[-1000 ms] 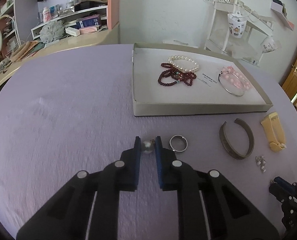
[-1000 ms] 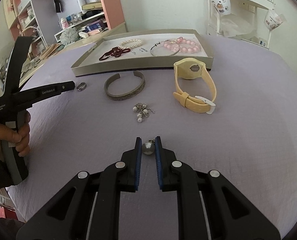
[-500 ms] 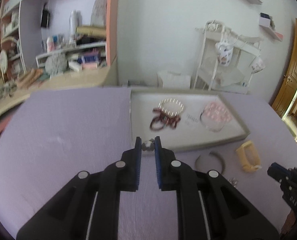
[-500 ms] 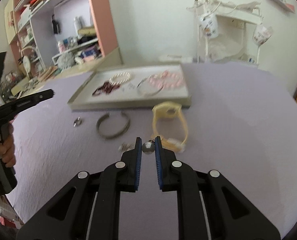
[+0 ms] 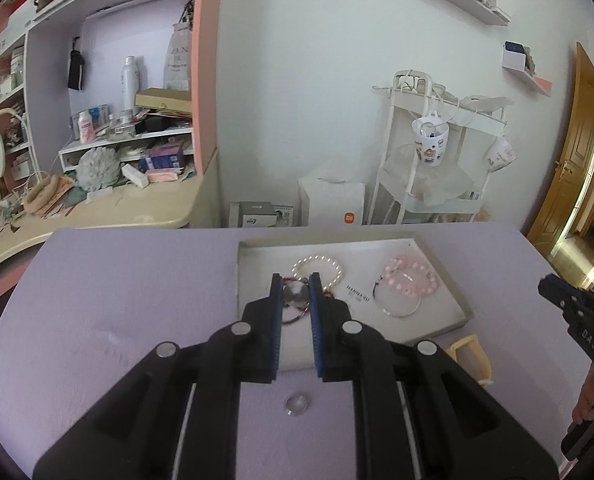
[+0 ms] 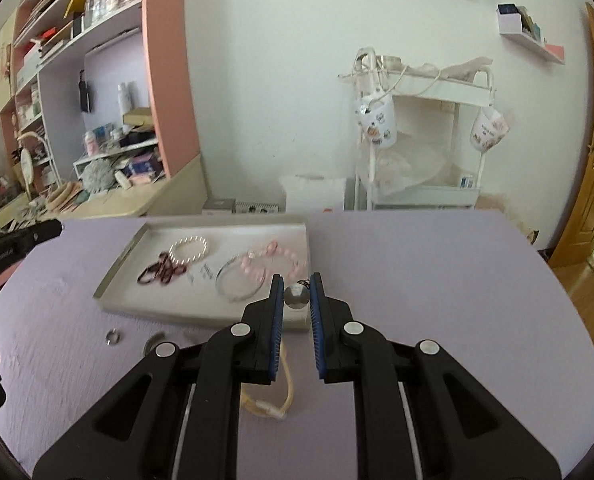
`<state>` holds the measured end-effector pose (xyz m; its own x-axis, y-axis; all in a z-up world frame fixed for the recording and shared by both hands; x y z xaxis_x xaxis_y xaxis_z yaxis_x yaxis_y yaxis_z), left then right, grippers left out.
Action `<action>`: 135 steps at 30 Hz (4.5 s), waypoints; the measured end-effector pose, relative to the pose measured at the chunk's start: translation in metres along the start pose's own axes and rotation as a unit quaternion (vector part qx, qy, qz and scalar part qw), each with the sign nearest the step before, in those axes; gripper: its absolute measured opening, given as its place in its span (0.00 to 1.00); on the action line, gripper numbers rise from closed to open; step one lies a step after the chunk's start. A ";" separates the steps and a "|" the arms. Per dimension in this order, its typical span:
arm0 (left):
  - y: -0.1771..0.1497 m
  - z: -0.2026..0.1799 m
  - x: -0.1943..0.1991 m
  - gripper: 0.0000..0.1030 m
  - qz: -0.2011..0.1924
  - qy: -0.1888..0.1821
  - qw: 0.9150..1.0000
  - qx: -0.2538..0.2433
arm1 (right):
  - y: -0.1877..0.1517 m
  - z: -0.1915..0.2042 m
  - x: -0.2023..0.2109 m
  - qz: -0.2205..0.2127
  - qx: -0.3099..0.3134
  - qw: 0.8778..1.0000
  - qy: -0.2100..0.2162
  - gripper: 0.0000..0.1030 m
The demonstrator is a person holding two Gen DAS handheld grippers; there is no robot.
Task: Organize jewelry
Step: 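Carry the pearl earring in the right tool over to the tray, then open the right tool over the tray to drop the earring, then withdraw both tools from the tray toward the remaining jewelry, then grasp the silver ring with the left tool while the right tool grasps the pearl drop earrings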
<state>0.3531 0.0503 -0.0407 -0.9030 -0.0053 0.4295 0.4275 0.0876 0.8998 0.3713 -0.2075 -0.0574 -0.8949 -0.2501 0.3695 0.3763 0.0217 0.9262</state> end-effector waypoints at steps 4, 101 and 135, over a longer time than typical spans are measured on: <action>0.007 -0.008 -0.022 0.13 0.005 -0.011 1.000 0.001 | 0.008 0.013 -0.021 0.001 -0.003 1.000 0.015 0.13; -0.070 0.074 0.097 0.85 -0.024 0.106 0.992 0.056 | -0.125 0.084 0.021 0.110 -0.003 0.991 0.082 0.42; -0.084 0.045 0.043 0.85 0.028 0.060 0.996 0.052 | -0.144 0.072 0.037 0.144 -0.007 0.984 0.103 0.06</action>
<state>0.2761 0.0871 -0.1011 -0.8640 -0.1167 0.4899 0.4640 0.1937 0.8644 0.2664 -0.1506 -0.1715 -0.6835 -0.4256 0.5931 0.6123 0.1081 0.7832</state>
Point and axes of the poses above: each gripper's, at about its wrist camera, not at the fingertips, and x roughly against the way its jaws point, z to its left, y to its top, the point moved 10 cm from there along -x, roughly the way its jaws point, and after that the axes turned 10 degrees about -z, right-handed, at the moved point
